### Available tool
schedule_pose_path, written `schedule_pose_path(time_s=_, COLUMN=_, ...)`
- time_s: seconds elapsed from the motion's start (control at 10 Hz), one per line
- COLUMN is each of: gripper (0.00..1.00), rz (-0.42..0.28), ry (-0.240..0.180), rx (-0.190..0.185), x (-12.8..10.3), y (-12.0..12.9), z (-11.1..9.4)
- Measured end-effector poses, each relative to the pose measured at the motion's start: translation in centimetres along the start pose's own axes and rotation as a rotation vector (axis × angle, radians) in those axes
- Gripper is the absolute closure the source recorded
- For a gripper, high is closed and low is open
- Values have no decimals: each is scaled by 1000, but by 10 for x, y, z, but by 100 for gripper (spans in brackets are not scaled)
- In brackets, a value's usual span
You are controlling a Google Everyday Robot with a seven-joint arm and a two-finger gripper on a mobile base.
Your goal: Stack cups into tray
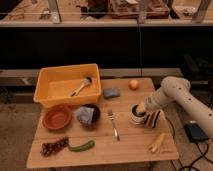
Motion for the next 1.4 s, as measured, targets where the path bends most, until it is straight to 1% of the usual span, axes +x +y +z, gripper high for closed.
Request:
schedule_pose_path(time_s=0.2, gripper=76, rz=-4, ry=-25, rx=8, x=-7, y=-5, z=13)
schedule_pose_path(time_s=0.3, gripper=83, rz=-10, ry=-40, rx=16, x=-12, y=-10, z=21)
schedule_pose_path(time_s=0.5, gripper=85, rz=-24, ry=-61, rx=27, x=-20, y=-20, z=29)
schedule_pose_path(time_s=0.6, gripper=85, rz=-23, ry=-64, rx=30, x=-22, y=-20, z=30)
schedule_pose_path(time_s=0.8, gripper=85, rz=-23, ry=-67, rx=47, x=-22, y=-22, z=24)
schedule_pose_path(time_s=1.0, gripper=85, rz=-9, ry=-45, rx=71, x=-14, y=-20, z=9)
schedule_pose_path(time_s=1.1, gripper=85, rz=10, ry=-24, rx=83, x=-6, y=-16, z=-7)
schedule_pose_path(time_s=1.2, gripper=85, rz=20, ry=-3, rx=86, x=3, y=-15, z=-22)
schedule_pose_path(time_s=1.4, gripper=85, rz=37, ry=43, rx=95, x=25, y=-20, z=-53)
